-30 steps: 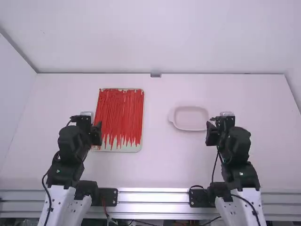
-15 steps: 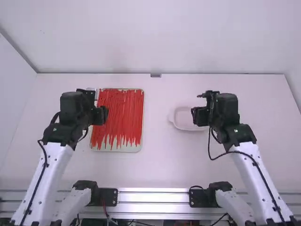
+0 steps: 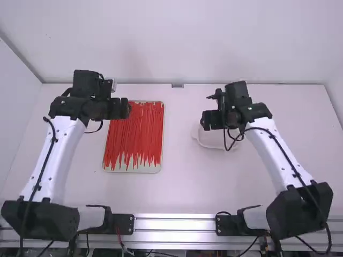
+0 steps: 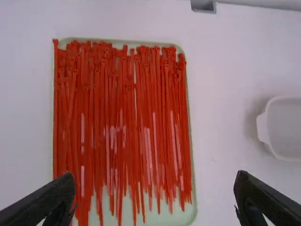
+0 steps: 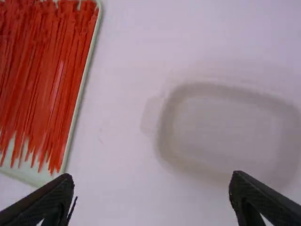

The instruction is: Fasten the cable tie

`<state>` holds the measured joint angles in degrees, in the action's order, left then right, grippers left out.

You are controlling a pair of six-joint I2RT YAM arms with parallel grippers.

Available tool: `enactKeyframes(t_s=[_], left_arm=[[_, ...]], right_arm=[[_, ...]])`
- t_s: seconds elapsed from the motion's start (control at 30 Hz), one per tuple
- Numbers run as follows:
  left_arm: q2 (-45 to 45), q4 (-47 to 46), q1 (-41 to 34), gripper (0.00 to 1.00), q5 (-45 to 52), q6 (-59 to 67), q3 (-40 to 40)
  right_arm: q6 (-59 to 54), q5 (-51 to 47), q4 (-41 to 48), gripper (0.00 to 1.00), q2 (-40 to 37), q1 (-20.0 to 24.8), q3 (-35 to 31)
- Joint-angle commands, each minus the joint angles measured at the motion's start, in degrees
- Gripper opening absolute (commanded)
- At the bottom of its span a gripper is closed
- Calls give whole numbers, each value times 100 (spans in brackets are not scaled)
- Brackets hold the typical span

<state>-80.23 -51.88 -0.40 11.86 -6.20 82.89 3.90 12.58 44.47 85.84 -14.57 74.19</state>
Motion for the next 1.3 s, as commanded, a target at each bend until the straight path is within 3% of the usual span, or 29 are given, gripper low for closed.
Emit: enactKeyframes(t_s=[0.0,0.27,0.5,0.8,1.27], left_arm=[[-284,-104,-71,92,127,-54,162],[-834,-215,-41,98,192,-179,55],[-935,96,-13,99,210,-160,-343],[-935,282,-15,99,57,142,-356],[-935,811,39,99,-52,90,-356]], right_arm=[[-125,135,160,91,269,-167,402],[-251,55,663,98,858,-616,910],[-243,66,629,98,964,-918,791],[-114,-221,743,98,916,-911,671],[127,-538,1353,99,-186,-584,678]])
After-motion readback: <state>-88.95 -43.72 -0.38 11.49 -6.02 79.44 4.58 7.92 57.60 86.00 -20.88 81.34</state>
